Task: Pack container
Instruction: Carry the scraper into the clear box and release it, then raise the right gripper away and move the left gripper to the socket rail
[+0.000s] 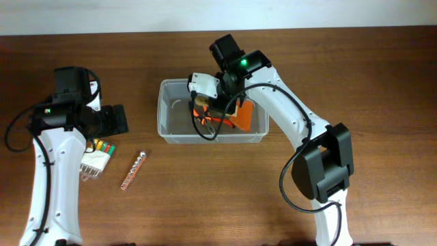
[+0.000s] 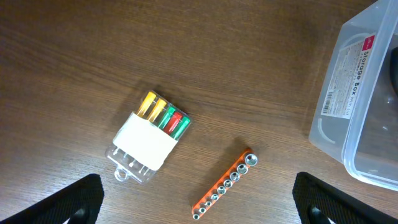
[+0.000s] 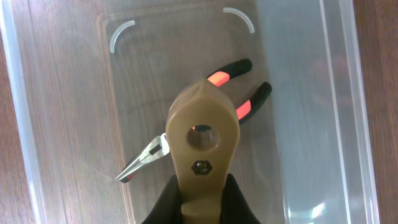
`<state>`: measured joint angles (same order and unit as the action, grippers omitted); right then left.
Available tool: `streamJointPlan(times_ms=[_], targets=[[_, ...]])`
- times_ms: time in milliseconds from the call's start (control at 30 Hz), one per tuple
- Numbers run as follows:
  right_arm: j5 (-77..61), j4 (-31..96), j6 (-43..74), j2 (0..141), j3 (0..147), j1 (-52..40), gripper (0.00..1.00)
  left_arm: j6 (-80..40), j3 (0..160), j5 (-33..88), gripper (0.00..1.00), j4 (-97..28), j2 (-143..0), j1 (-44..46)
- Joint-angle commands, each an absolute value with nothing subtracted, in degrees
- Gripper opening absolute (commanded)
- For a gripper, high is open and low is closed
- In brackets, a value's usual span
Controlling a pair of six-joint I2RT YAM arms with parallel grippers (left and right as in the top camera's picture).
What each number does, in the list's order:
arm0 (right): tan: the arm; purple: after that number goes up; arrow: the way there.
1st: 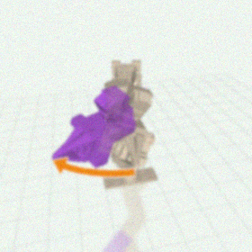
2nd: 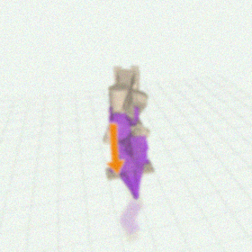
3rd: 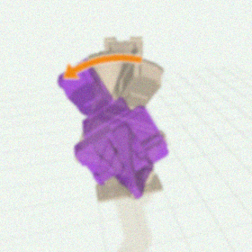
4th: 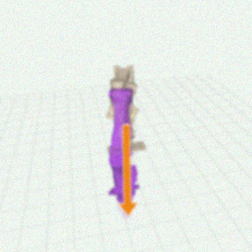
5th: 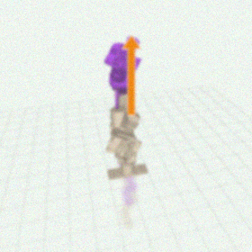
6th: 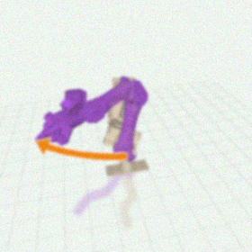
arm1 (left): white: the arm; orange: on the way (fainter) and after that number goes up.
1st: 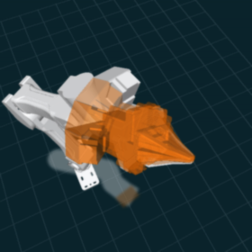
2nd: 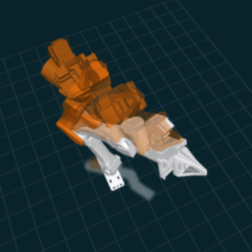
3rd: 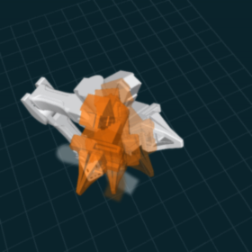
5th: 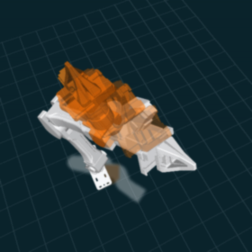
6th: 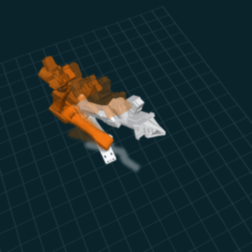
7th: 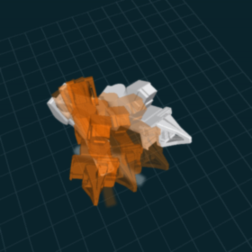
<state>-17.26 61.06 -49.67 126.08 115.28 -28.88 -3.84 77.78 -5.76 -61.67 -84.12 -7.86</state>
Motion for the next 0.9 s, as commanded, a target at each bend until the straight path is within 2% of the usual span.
streamJointPlan(times_ms=[0, 67, 233, 300, 367, 400, 533, 700, 867], targets=[[-18.72, 61.1, -50.54, 127.04, 115.07, -29.34, 0.22, -2.72, 77.67, -5.32, 0.99, -61.73, -83.99, -7.9], [-18.7, 61.1, -50.54, 127.04, 115.07, -29.34, 0.26, -2.72, 77.67, -5.32, 0.99, -61.73, -83.99, -7.9], [-18.68, 61.1, -50.54, 127.02, 115.09, -29.23, 0.47, -2.7, 77.67, -5.32, 0.99, -61.73, -83.99, -7.9], [-18.65, 61.45, -50.48, 126.82, 115.42, -29.23, 0.58, -2.7, 77.67, -5.34, 0.99, -61.71, -83.99, -7.9], [-17.67, 62.24, -49.28, 126.37, 116.57, -29.23, 0.6, -2.66, 77.67, -5.39, 0.99, -61.56, -83.99, -7.9], [-16.34, 62.89, -47.72, 125.86, 117.78, -29.21, 0.65, -1.72, 77.67, -5.37, 0.99, -61.49, -83.99, -7.9], [-11.16, 67.72, -43.79, 123.13, 124.75, -29.12, 0.99, 0.93, 78.08, -5.34, 0.99, -62.13, -83.88, -7.88], [-8.1, 77.52, -38.52, 119.35, 137.75, -26.94, 0.99, 2.09, 83.09, -5.34, 0.99, -66.96, -83.77, -7.88], [-8.05, 85.45, -27.88, 115.48, 146.52, -19.2, 0.99, 8.78, 90.85, -5.21, 0.99, -75.16, -83.66, -6.83]])
